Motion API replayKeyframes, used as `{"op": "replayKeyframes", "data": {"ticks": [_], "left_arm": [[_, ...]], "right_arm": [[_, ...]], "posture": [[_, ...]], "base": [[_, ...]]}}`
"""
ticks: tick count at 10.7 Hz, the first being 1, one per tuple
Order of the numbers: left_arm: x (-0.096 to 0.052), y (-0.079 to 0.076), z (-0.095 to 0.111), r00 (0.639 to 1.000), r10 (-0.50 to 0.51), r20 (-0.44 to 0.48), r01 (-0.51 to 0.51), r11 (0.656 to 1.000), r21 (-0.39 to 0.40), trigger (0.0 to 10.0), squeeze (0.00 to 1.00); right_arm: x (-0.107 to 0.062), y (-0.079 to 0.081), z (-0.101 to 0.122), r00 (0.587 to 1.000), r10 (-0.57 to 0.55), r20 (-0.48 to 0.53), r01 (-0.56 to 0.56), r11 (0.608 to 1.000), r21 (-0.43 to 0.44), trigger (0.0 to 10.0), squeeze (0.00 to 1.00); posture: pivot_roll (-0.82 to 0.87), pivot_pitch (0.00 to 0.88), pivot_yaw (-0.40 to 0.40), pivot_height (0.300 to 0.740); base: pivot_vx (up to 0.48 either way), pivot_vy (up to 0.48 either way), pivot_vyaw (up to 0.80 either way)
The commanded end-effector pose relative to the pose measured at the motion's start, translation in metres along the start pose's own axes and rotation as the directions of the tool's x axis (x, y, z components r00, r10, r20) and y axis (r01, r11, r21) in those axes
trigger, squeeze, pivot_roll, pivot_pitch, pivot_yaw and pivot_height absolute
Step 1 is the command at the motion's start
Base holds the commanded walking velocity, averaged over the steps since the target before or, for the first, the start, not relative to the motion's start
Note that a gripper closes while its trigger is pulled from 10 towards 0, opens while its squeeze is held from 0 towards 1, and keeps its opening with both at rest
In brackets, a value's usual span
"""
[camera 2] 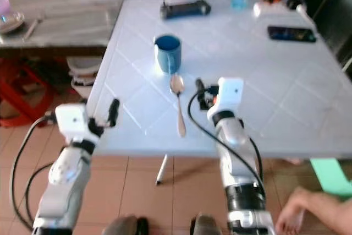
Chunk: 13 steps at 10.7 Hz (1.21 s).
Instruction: Setting the table
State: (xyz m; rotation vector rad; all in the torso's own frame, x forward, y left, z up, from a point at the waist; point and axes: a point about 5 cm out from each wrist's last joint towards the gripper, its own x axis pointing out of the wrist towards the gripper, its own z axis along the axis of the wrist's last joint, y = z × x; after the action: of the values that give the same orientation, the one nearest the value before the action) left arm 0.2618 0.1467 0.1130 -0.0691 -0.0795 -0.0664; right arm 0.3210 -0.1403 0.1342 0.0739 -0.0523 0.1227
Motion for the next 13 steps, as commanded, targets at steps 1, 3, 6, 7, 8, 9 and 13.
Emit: {"op": "replayKeyframes", "data": {"ticks": [1,3,6,7,8,9,13], "left_arm": [[-0.004,0.007,0.001,1.0,0.022,-0.007,-0.022,1.0,0.021,10.0,0.0],[-0.005,0.006,0.003,1.0,0.017,-0.006,-0.016,1.0,0.022,10.0,0.0],[-0.01,0.004,0.001,1.0,-0.001,-0.019,0.002,1.0,0.015,10.0,0.0],[-0.01,0.004,0.002,1.0,-0.002,-0.02,0.002,1.0,0.013,10.0,0.0],[-0.011,0.003,0.002,1.0,-0.006,-0.022,0.006,1.0,0.013,10.0,0.0],[-0.011,0.002,0.002,1.0,-0.01,-0.025,0.01,1.0,0.012,10.0,0.0],[-0.018,-0.001,0.002,0.999,-0.017,-0.039,0.017,1.0,0.006,10.0,0.0]], "right_arm": [[0.0,0.008,-0.009,0.998,0.034,-0.05,-0.034,0.999,-0.005,10.0,0.0],[0.006,0.011,-0.012,0.995,0.054,-0.086,-0.056,0.998,-0.012,10.0,0.0],[0.015,0.027,-0.018,0.984,0.094,-0.152,-0.101,0.994,-0.036,10.0,0.0],[0.021,0.034,-0.013,0.984,0.113,-0.136,-0.116,0.993,-0.018,10.0,0.0],[0.027,0.041,-0.009,0.983,0.128,-0.132,-0.131,0.991,-0.012,10.0,0.0],[0.034,0.05,-0.004,0.981,0.144,-0.131,-0.147,0.989,-0.012,10.0,0.0],[0.041,0.078,-0.01,0.964,0.166,-0.207,-0.168,0.986,0.006,10.0,0.0]], "posture": [[0.02,0.124,0.05,0.74],[0.03,0.144,0.046,0.74],[0.04,0.153,0.045,0.74],[0.04,0.156,0.046,0.74],[0.04,0.163,0.047,0.74],[0.04,0.17,0.049,0.74],[0.05,0.207,0.047,0.74]], "base": [[0.0,0.0,0.0],[0.0,0.0,0.0],[0.0,0.0,0.0],[0.0,0.0,0.0],[0.0,0.0,0.0],[0.0,0.0,0.0],[0.0,0.0,0.0]]}}
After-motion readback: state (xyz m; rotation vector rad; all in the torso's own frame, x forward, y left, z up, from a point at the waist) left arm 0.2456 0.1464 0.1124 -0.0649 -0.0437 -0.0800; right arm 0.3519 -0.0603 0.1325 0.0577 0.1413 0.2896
